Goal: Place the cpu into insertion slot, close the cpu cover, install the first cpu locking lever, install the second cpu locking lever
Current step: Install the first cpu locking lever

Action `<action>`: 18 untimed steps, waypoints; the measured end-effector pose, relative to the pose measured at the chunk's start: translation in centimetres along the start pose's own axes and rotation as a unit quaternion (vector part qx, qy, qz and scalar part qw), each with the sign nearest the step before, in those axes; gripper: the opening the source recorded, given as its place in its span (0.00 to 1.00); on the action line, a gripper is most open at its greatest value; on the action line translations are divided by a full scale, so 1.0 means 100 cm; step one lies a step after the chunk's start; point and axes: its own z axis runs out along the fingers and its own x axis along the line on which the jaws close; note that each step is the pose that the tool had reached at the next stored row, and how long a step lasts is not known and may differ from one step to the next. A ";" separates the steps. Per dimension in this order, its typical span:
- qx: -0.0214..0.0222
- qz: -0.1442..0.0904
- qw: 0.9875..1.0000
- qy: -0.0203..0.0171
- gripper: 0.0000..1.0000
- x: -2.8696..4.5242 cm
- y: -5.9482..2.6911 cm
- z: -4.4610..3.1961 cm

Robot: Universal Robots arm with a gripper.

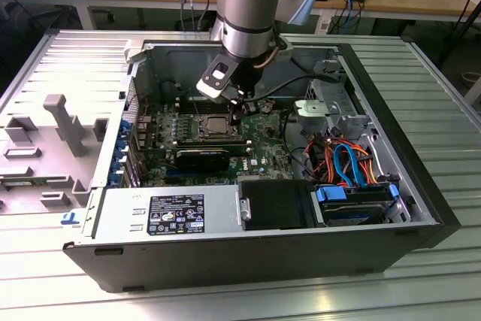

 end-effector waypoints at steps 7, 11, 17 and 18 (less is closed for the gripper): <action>0.001 -0.022 1.000 -0.001 0.11 0.0008 0.0004 0.0001; 0.001 -0.023 1.000 -0.001 0.11 0.0008 0.0004 0.0003; 0.001 -0.025 1.000 -0.001 0.11 0.0008 0.0004 0.0003; 0.001 -0.025 1.000 -0.001 0.11 0.0008 0.0004 0.0003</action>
